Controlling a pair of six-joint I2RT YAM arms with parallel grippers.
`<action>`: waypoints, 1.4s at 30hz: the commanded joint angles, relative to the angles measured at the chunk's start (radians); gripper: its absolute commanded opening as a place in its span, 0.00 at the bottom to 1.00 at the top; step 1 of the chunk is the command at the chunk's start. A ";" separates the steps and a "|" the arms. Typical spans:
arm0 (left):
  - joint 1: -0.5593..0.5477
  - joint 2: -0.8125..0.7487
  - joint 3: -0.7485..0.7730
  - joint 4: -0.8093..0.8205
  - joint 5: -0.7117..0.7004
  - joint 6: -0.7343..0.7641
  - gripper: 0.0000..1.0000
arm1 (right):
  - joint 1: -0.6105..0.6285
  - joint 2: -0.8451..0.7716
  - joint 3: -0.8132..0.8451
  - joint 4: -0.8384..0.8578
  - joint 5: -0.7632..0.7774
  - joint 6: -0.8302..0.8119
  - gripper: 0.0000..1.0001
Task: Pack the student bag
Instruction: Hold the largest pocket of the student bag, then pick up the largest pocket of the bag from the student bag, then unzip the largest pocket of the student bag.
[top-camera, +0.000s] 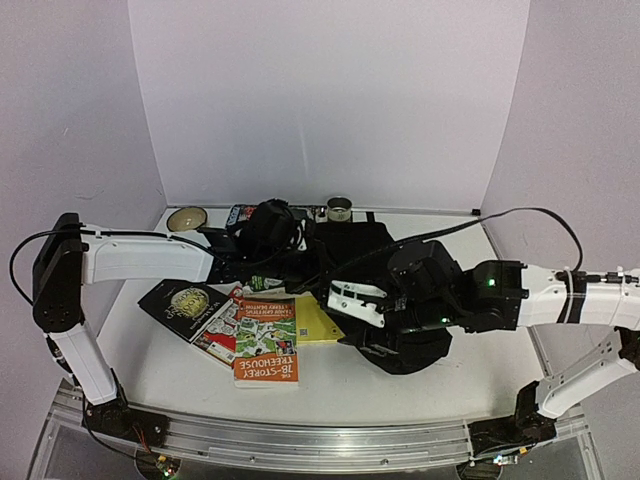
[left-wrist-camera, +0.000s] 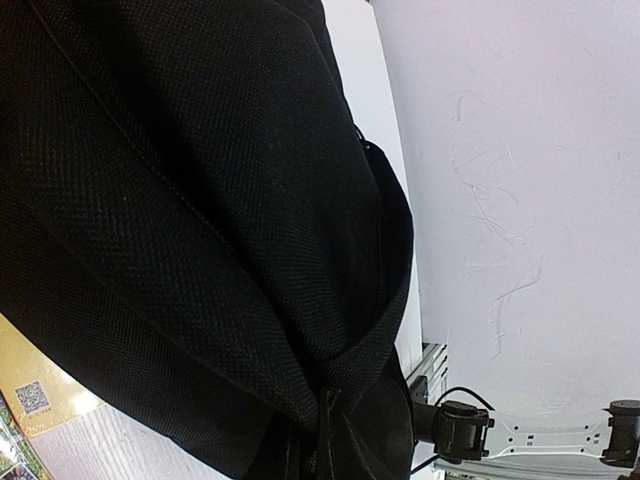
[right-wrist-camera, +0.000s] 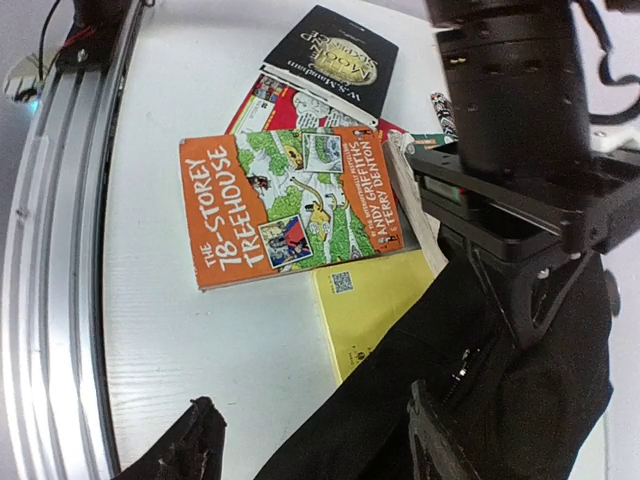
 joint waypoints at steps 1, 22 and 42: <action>-0.001 -0.012 0.068 0.055 0.015 -0.023 0.00 | 0.021 -0.006 -0.035 0.111 0.078 -0.215 0.64; -0.002 -0.004 0.086 0.055 0.040 -0.023 0.00 | 0.061 0.151 -0.075 0.356 0.399 -0.453 0.42; 0.005 -0.016 0.096 0.013 -0.021 0.041 0.00 | 0.059 0.089 -0.063 0.182 0.333 -0.336 0.00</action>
